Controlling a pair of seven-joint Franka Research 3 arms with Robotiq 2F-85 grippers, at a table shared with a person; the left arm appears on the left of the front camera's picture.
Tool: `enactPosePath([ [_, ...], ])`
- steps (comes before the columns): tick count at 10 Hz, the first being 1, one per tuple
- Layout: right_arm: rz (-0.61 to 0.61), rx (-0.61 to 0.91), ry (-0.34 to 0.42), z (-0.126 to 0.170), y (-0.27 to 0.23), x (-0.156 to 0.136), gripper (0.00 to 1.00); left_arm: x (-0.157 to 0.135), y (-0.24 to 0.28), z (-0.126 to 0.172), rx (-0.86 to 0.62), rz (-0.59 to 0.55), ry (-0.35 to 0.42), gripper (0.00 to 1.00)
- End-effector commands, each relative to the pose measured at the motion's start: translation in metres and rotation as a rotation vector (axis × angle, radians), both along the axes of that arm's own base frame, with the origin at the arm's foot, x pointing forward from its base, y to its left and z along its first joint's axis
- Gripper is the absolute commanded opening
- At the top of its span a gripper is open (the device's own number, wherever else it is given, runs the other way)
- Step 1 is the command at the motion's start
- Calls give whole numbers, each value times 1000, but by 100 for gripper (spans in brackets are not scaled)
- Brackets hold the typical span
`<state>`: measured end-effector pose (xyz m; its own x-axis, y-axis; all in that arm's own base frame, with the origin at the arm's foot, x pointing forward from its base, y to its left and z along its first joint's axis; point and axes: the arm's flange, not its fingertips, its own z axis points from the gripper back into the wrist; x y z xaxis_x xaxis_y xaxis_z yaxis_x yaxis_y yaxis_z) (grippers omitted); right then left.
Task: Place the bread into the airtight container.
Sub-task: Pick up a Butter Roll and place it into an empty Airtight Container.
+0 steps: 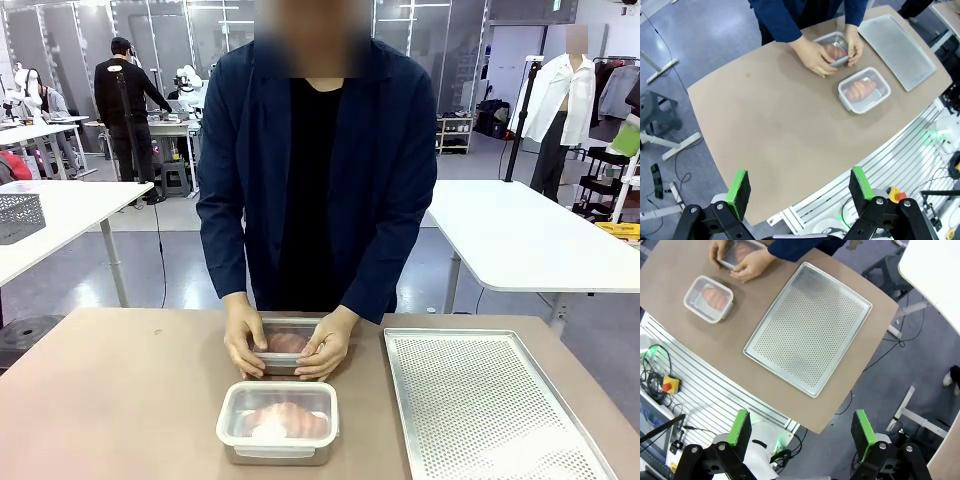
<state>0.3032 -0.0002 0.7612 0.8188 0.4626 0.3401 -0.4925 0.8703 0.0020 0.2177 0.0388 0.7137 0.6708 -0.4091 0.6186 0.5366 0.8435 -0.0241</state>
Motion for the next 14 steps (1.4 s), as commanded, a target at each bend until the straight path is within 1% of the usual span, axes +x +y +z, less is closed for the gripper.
enactPosePath([
  [1, 10, -9, -4, 1, -2, 1, 100, 0, -1, 1, -1, -9, -2, 100],
  [14, 10, -9, -4, 1, -2, 1, 100, 0, -1, 1, -1, -9, -2, 100],
])
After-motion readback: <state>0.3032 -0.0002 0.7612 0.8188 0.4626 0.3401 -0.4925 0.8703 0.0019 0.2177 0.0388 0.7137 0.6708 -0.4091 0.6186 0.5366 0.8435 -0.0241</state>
